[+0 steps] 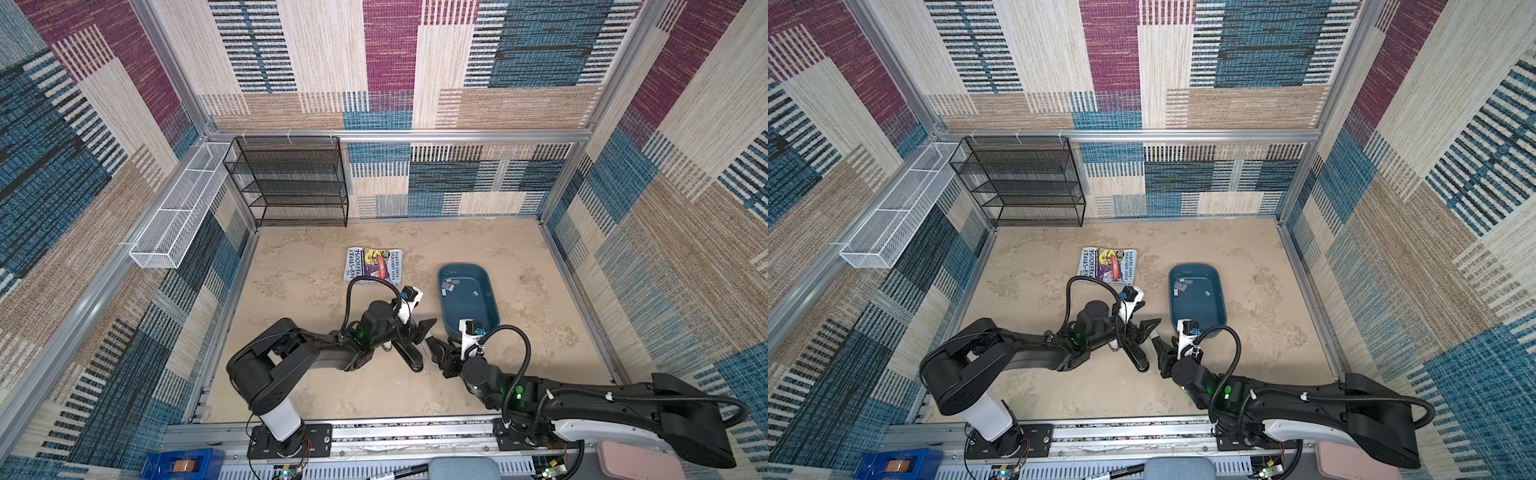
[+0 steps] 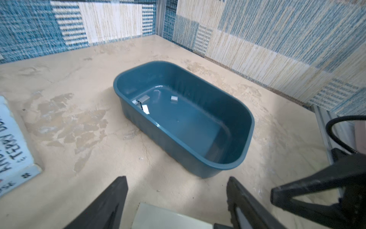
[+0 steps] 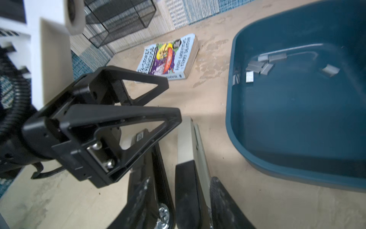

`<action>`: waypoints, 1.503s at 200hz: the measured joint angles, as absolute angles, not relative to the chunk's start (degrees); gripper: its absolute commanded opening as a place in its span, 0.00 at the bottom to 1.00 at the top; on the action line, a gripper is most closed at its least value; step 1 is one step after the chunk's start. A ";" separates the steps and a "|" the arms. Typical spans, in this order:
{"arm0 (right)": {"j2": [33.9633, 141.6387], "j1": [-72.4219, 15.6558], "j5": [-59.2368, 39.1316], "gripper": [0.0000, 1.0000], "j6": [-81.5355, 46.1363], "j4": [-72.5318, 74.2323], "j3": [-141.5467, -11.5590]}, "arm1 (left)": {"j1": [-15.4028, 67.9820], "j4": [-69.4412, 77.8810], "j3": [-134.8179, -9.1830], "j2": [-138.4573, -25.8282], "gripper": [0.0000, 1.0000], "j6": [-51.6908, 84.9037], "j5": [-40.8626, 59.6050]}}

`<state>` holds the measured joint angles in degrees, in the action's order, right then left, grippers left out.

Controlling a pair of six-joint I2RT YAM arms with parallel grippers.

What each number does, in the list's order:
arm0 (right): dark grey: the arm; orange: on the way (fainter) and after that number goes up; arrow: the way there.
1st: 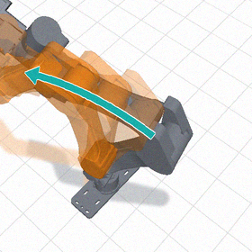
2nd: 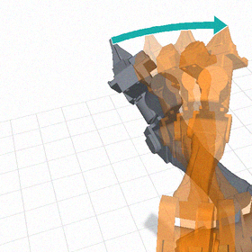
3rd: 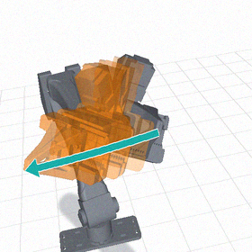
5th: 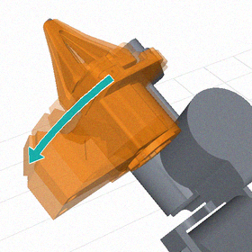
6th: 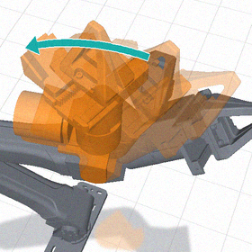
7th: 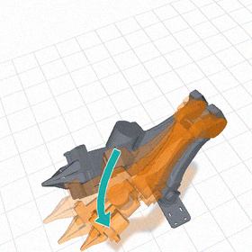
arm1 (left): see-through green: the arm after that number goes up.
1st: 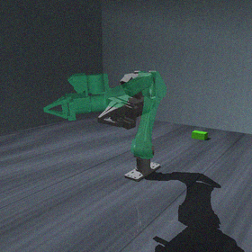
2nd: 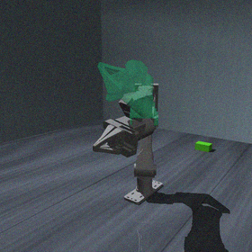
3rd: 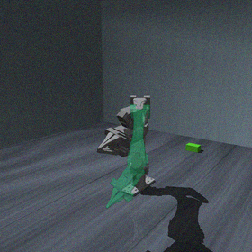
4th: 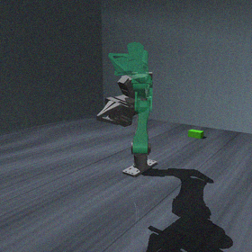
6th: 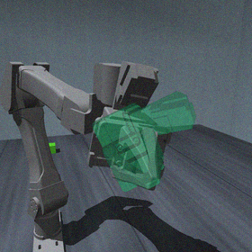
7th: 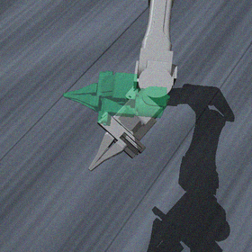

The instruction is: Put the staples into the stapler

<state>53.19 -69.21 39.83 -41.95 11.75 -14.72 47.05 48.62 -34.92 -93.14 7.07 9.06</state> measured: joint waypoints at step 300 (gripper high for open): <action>76.05 -1.85 29.89 1.00 -10.22 47.33 -14.31 | 16.25 35.31 -24.75 -81.23 0.93 -6.59 -31.27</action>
